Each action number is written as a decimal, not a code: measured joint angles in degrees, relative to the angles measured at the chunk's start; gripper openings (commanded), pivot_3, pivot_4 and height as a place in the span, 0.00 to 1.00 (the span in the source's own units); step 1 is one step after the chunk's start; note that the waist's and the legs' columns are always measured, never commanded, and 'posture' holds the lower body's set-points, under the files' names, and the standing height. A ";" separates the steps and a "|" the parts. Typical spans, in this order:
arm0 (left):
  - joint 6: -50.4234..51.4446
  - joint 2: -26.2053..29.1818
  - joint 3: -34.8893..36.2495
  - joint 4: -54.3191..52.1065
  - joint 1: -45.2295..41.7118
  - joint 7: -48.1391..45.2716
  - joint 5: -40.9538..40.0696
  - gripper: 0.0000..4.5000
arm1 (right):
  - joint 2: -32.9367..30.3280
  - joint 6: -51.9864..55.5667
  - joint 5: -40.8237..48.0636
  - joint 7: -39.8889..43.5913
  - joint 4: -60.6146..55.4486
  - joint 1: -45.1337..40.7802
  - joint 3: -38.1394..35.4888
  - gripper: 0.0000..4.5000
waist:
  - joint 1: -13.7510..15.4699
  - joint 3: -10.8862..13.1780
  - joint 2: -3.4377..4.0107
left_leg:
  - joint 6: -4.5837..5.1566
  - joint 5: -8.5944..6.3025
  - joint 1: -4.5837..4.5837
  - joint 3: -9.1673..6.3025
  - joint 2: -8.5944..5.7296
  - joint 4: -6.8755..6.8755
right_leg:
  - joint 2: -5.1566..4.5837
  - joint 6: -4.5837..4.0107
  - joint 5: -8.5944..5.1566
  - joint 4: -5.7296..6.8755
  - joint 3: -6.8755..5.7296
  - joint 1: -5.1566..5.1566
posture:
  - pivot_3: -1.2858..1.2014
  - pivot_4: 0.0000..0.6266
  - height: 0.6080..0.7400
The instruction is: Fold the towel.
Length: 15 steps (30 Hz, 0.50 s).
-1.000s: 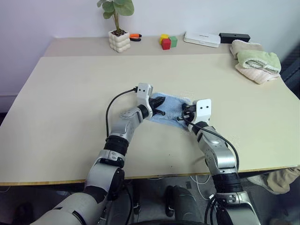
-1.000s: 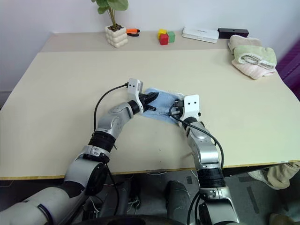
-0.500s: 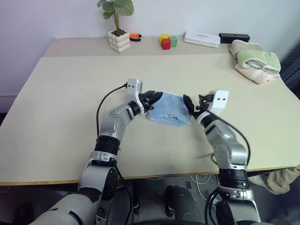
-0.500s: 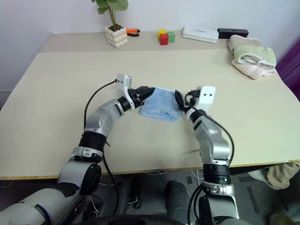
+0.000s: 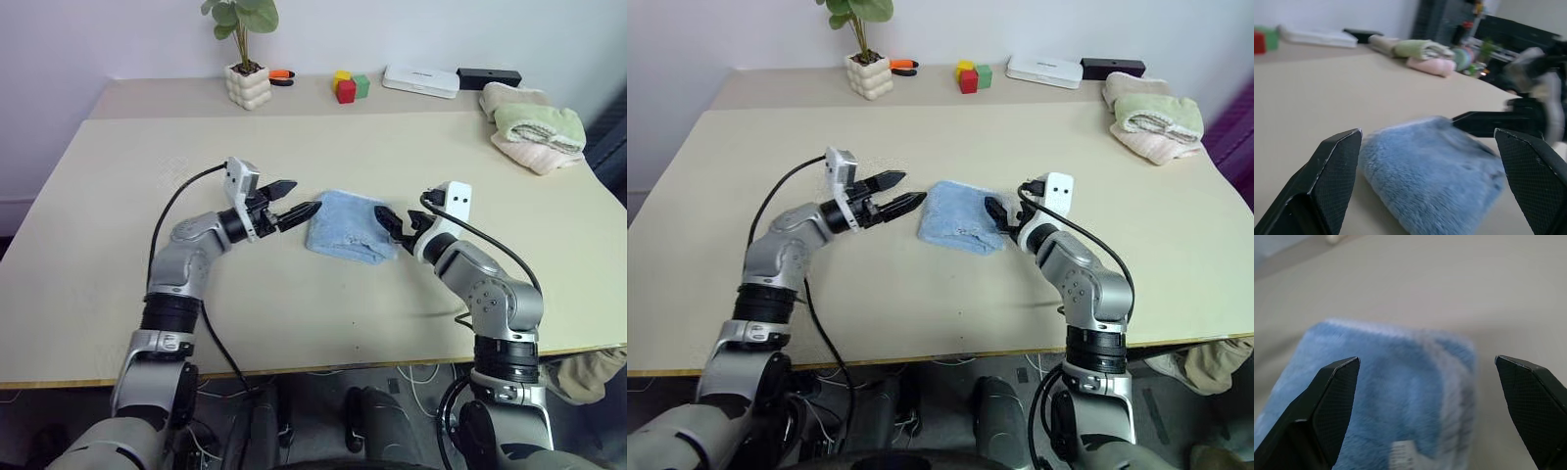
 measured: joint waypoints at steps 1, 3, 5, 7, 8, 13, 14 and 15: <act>-0.25 1.38 -0.01 -0.89 0.66 -1.39 -0.21 0.99 | -0.31 0.68 -0.03 0.09 0.81 -0.21 0.21 1.00 | -0.06 0.00 0.00 | 0.00 0.00 0.00 0.00 -0.01 0.00 | 0.00 0.00 0.00 0.00 0.01 0.00 | 0.52 0.24 1.00; -0.70 3.57 0.10 -1.93 1.96 -3.00 -0.36 0.99 | -1.32 1.69 -0.67 0.44 2.81 -0.41 1.05 1.00 | -0.10 0.00 0.01 | 0.00 0.00 0.00 0.00 -0.01 -0.01 | 0.00 0.00 0.00 0.00 0.00 -0.01 | 0.52 0.24 1.00; -1.08 4.96 0.29 -2.23 3.00 -3.53 -0.36 1.00 | -1.84 2.01 -0.97 1.29 3.94 -0.79 1.65 0.95 | -0.18 -0.01 0.01 | 0.00 0.00 0.00 0.00 -0.01 -0.01 | 0.01 0.00 0.00 0.01 0.00 -0.02 | 0.52 0.24 1.00; -1.10 5.37 0.35 -3.13 3.61 -3.39 -0.38 1.00 | -2.04 2.44 -0.88 2.24 4.77 -1.46 2.07 0.81 | -0.18 -0.01 0.01 | 0.00 0.00 0.00 0.00 0.00 -0.01 | 0.01 0.00 0.00 0.01 0.01 -0.02 | 0.52 0.24 1.00; -1.14 5.54 0.37 -3.89 3.95 -3.23 -0.39 1.00 | -1.83 2.59 -0.72 2.71 5.21 -1.62 2.13 0.70 | -0.17 -0.01 0.01 | 0.00 0.00 0.00 0.00 0.00 -0.01 | 0.01 0.00 0.00 0.01 0.01 -0.02 | 0.52 0.24 1.00; -1.15 5.60 0.96 -7.47 6.26 -0.78 -0.85 1.00 | -1.36 6.64 2.89 5.77 6.54 -3.32 1.00 0.11 | -0.26 -0.01 0.01 | 0.00 0.00 0.01 0.01 0.00 -0.02 | 0.01 0.00 0.00 0.01 0.02 -0.02 | 0.52 0.24 1.00; -1.14 5.55 1.06 -8.05 6.81 -0.35 -0.87 1.00 | -1.10 7.46 4.05 6.05 6.67 -4.09 0.25 0.01 | -0.26 0.00 0.02 | 0.00 0.00 0.00 0.01 0.00 -0.02 | 0.01 0.00 0.00 0.02 0.02 -0.03 | 0.52 0.24 1.00; -1.14 5.45 1.09 -8.31 7.10 0.10 -0.92 1.00 | -1.01 8.18 4.84 6.26 6.90 -4.86 -0.57 0.01 | -0.21 -0.01 0.02 | 0.00 0.00 0.00 0.01 0.00 -0.02 | 0.01 0.00 0.00 0.02 0.02 -0.03 | 0.52 0.24 1.00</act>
